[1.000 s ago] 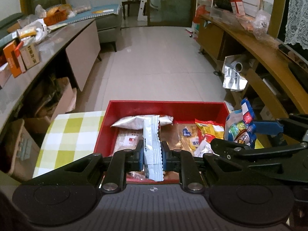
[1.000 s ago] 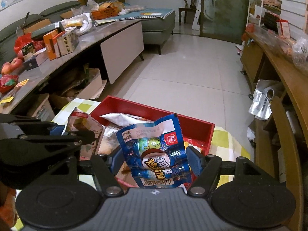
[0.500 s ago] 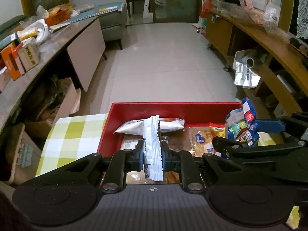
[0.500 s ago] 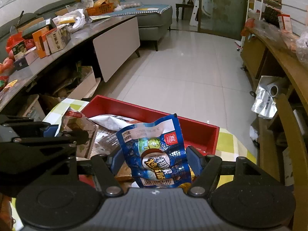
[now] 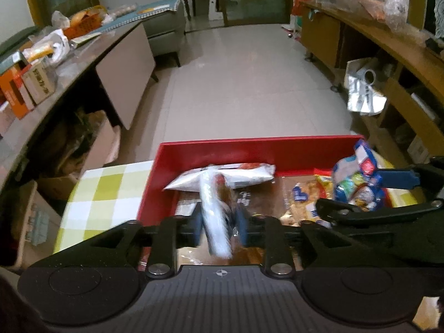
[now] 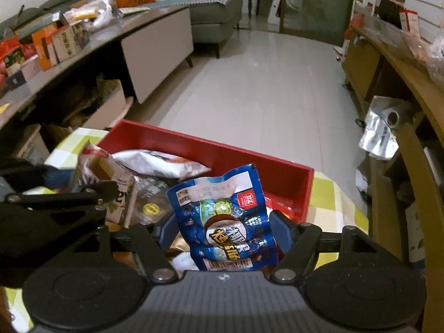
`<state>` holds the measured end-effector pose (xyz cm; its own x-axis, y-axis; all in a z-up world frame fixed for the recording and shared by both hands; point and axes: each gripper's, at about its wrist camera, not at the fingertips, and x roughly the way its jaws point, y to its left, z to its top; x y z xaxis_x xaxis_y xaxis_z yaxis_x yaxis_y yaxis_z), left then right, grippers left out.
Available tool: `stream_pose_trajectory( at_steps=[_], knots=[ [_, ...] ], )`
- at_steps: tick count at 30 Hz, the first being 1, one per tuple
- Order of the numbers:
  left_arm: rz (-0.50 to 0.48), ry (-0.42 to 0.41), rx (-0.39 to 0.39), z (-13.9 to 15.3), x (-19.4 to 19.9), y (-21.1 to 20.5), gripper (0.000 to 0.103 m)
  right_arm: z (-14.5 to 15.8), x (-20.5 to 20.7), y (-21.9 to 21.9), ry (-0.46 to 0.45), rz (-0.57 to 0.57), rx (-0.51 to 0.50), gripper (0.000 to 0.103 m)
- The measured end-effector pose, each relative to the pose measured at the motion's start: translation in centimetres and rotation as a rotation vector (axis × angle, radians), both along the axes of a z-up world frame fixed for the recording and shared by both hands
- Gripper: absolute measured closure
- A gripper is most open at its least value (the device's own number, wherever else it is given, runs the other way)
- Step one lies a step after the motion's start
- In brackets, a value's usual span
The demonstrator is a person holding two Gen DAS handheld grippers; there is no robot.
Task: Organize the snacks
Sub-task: 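Lower both snacks into the tray and open both grippers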
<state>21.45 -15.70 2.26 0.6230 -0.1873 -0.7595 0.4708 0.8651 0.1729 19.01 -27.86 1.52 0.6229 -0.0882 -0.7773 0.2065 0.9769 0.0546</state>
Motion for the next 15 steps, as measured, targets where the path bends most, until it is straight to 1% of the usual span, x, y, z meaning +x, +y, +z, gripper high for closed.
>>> stream_pose_trajectory(
  at_steps=[1, 2, 3, 5, 7, 12, 15],
  knots=[
    [0.011, -0.010, 0.009, 0.1, 0.1, 0.1, 0.043, 0.0, -0.1, -0.3, -0.003, -0.005, 0.013, 0.022],
    [0.027, -0.022, 0.018, 0.2, 0.1, 0.3, 0.032, 0.1, -0.2, -0.6, -0.003, -0.011, 0.034, 0.020],
    [0.038, -0.029, 0.018, 0.3, 0.3, 0.6, 0.025, 0.2, -0.4, -0.9, -0.008, -0.015, 0.053, 0.020],
    [0.050, -0.016, -0.002, 0.7, 0.4, 1.3, 0.020, 0.5, -0.6, -1.0, -0.016, -0.020, 0.066, 0.020],
    [0.056, 0.000, -0.018, 1.0, 0.5, 1.8, 0.017, 0.8, -0.9, -0.6, -0.015, -0.018, 0.048, 0.020],
    [0.055, -0.005, -0.014, 1.5, -0.5, 2.8, 0.012, 1.9, -1.8, 0.0, -0.019, -0.019, 0.040, 0.019],
    [0.060, 0.001, -0.012, 1.9, -1.3, 3.5, 0.009, 2.8, -2.8, 0.0, -0.040, -0.046, 0.065, 0.019]
  ],
)
